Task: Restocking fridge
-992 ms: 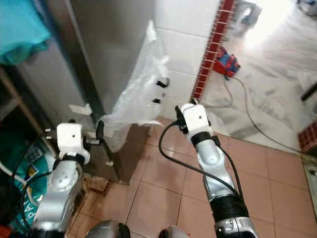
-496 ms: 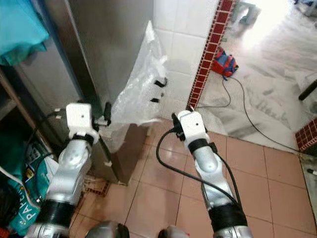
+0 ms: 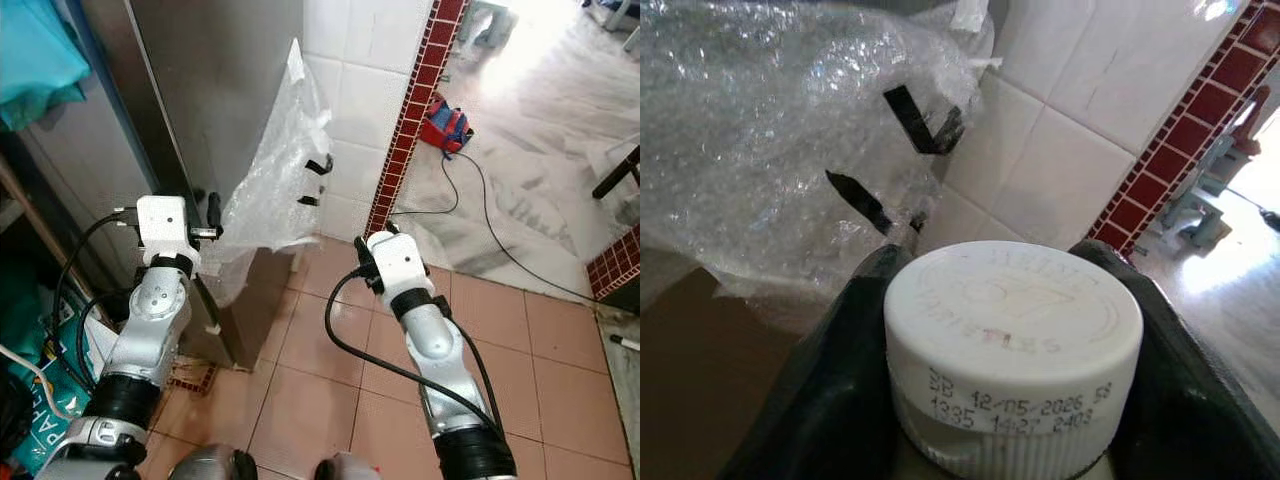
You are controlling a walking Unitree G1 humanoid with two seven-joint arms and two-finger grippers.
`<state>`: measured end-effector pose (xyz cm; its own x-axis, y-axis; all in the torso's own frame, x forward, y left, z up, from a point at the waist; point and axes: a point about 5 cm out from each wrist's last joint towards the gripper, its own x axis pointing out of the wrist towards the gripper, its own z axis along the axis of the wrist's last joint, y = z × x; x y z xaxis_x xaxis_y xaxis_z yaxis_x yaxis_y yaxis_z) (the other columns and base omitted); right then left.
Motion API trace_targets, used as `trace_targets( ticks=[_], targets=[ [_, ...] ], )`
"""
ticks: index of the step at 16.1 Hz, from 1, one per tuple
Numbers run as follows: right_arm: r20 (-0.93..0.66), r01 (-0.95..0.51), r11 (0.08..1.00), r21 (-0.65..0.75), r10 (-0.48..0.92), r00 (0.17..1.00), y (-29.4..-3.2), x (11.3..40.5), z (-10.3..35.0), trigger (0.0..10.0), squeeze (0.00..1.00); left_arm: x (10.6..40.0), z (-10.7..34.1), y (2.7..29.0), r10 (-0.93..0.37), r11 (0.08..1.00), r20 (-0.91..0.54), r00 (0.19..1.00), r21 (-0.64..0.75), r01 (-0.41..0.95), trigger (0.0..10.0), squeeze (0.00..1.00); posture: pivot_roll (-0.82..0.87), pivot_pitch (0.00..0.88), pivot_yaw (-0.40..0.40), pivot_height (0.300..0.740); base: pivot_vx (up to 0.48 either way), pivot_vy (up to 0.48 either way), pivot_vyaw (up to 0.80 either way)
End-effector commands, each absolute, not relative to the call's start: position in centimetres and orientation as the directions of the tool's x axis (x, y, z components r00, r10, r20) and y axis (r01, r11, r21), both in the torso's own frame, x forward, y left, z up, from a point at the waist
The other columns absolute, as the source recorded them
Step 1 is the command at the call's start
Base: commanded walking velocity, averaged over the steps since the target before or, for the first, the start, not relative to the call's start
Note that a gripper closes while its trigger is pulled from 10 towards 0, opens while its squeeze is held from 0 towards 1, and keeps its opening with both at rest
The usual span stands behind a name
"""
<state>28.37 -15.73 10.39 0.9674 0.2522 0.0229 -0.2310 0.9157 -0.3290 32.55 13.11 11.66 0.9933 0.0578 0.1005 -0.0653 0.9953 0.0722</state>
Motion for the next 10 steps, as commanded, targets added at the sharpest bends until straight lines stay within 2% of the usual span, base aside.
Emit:
trace_targets(
  ticks=[1,6,9,10],
  targets=[
    [0.046,-0.238,0.911,-0.337,0.268,0.962,-15.6,28.5,11.2,10.0,0.00,33.0,12.0,13.0,0.061,0.996,0.109,0.992,0.065,-0.068,10.0,0.00,-0.01,0.041,-0.070,0.740,0.000,0.000,0.00],
    [0.036,-0.249,0.907,-0.339,0.277,0.960,-15.6,28.5,11.3,10.0,0.00,33.6,11.8,13.0,0.127,0.990,0.097,0.987,0.043,-0.132,10.0,0.00,-0.01,0.037,-0.078,0.740,0.000,0.000,0.00],
    [0.034,-0.260,0.906,-0.335,0.287,0.957,-15.3,28.6,11.3,10.0,0.00,34.0,11.4,11.5,0.027,1.000,0.063,0.998,0.014,-0.027,10.0,0.00,-0.01,0.035,-0.079,0.740,0.000,0.000,0.00],
    [0.031,-0.265,0.905,-0.333,0.291,0.956,-15.3,28.5,11.2,10.0,0.00,33.9,11.3,10.3,-0.057,0.998,0.055,0.997,0.018,0.056,10.0,0.00,-0.01,0.034,-0.078,0.740,0.000,0.000,0.00]
  ],
)
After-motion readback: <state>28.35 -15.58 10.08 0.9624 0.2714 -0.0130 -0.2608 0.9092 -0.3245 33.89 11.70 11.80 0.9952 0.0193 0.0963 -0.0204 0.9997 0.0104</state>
